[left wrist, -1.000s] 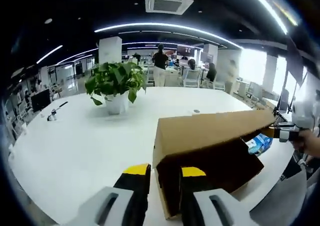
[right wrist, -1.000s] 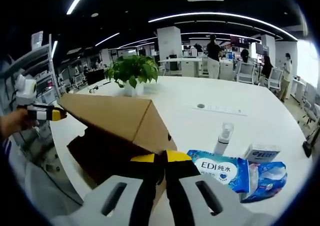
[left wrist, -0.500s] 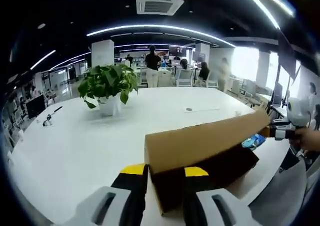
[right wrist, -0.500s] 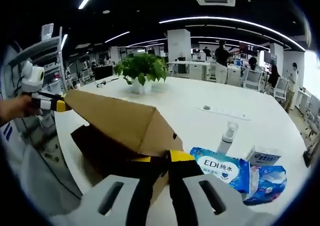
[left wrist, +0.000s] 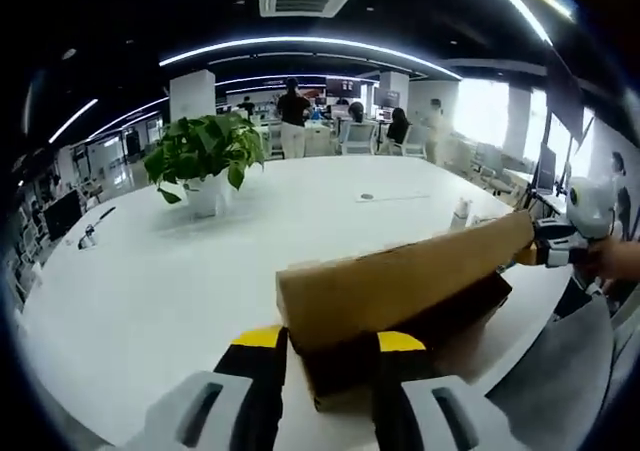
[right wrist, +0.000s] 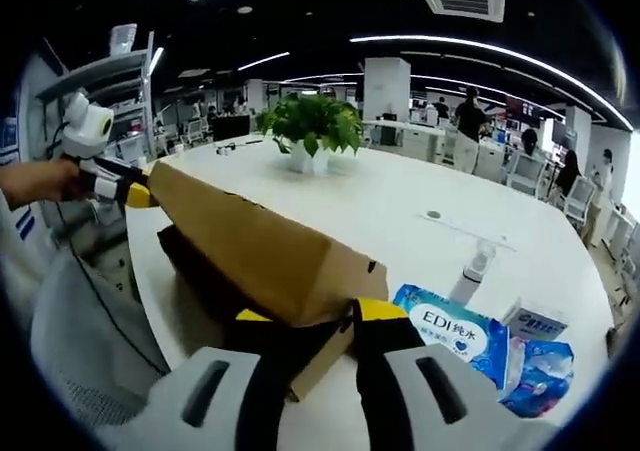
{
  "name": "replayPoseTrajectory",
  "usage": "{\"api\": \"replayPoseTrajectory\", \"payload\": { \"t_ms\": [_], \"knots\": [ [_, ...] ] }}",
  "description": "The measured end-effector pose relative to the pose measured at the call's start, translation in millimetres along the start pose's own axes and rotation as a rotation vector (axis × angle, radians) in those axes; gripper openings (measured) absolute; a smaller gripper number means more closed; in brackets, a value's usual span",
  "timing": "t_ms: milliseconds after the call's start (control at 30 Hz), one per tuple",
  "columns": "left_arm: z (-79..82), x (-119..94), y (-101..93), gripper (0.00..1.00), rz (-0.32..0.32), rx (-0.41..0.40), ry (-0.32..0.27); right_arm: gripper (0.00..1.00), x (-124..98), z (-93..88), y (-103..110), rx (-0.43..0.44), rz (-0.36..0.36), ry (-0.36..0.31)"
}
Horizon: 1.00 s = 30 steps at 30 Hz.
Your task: Operate the shoe box by opening the lid, removing the specified soft item, and placing it in the target area until the item is outside and the box remains undamaged.
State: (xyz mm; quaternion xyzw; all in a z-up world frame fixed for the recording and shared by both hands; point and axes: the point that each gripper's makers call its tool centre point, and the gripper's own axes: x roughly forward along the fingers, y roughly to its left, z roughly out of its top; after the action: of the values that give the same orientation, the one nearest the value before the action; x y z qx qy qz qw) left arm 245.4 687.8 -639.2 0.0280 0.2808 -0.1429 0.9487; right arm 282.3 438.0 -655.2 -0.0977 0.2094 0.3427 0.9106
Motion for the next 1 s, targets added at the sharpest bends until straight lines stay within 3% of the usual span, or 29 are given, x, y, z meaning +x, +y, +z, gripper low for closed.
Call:
{"api": "replayPoseTrajectory", "payload": {
  "t_ms": [600,1000],
  "knots": [
    [-27.0,6,-7.7,0.39,-0.045,0.058,0.075,0.38,2,-20.8,18,-0.069,0.087,0.043],
    [-42.6,11,-10.3,0.42,-0.06,0.074,0.119,0.42,6,-34.3,24,-0.099,0.118,0.083]
  ]
}}
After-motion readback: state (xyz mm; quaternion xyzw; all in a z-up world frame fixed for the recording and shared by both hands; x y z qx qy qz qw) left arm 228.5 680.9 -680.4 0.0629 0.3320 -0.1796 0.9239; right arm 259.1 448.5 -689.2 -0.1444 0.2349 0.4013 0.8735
